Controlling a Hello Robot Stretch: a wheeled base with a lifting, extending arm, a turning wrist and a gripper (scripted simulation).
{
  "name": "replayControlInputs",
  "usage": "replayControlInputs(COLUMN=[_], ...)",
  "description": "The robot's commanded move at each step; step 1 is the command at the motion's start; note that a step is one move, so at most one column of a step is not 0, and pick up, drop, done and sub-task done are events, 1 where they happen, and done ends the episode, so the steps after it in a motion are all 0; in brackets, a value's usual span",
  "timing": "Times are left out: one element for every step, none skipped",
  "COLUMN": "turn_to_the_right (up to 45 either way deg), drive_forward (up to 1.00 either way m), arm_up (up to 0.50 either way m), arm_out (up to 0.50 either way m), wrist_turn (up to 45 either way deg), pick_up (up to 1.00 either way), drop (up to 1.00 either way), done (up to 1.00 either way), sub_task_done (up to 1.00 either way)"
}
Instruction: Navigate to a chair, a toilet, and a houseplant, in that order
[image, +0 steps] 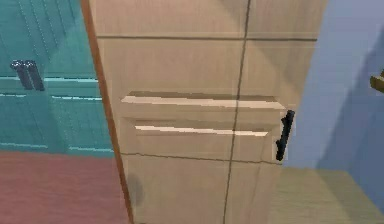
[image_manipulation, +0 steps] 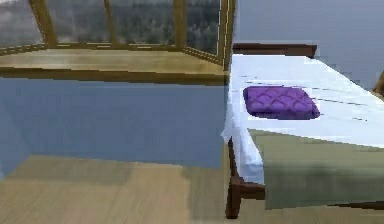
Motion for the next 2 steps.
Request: replayControlInputs(turn_to_the_right=[0.0, -45.0], drive_forward=[0.45, 0.0], arm_up=[0.0, 0.0], arm_out=[0.0, 0.0], wrist_turn=[0.0, 0.0], pick_up=[0.0, 0.0], drop=[0.0, 0.0], done=[0.0, 0.0], sub_task_done=[0.0, 0.0])
